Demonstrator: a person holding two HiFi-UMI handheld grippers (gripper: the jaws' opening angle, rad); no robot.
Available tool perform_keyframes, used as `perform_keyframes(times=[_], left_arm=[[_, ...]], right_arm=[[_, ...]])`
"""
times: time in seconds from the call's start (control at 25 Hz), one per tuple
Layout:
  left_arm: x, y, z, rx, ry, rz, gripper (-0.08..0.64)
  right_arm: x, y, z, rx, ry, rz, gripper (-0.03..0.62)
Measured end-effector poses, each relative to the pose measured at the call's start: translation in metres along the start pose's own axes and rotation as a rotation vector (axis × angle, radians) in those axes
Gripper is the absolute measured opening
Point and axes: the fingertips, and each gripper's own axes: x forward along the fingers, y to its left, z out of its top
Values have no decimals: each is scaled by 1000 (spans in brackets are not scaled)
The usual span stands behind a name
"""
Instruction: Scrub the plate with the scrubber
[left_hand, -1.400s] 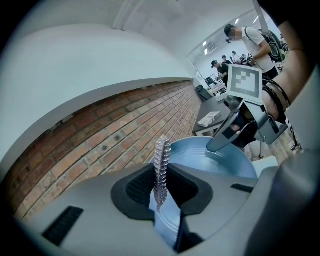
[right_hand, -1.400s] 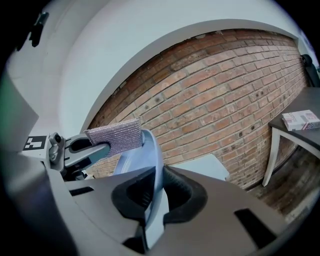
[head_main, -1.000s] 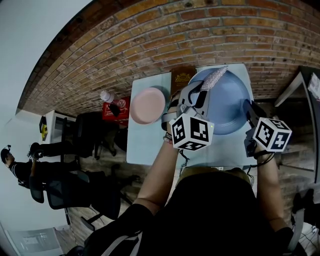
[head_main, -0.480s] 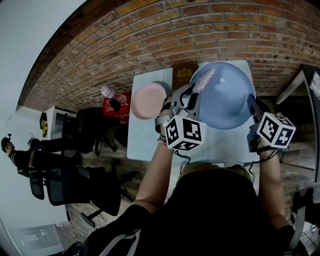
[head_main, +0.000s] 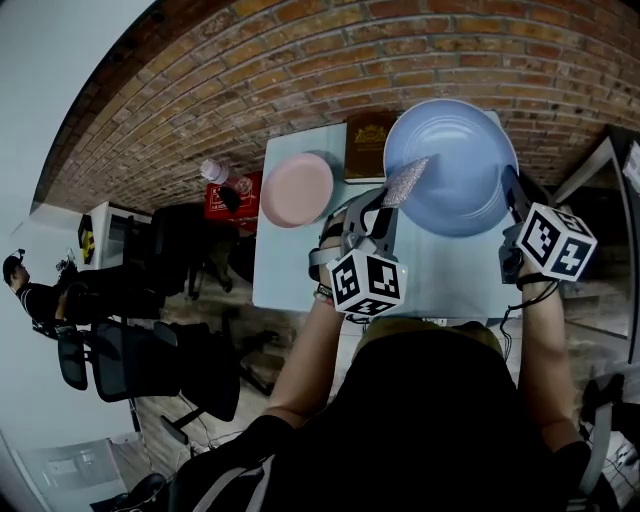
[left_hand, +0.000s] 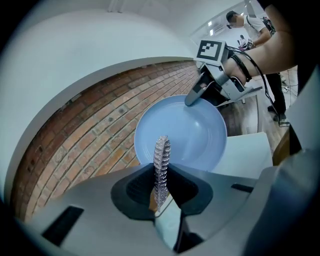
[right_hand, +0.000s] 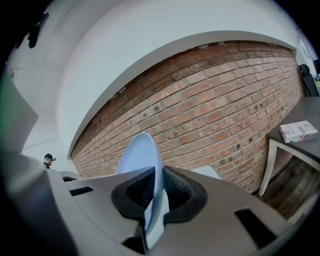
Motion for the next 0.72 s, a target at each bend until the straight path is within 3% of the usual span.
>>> perform_keyframes(times=[0.72], left_arm=[[-30, -57, -23, -9, 24, -108, 78]], right_arm=[[61, 55, -9, -125, 43, 57, 48]])
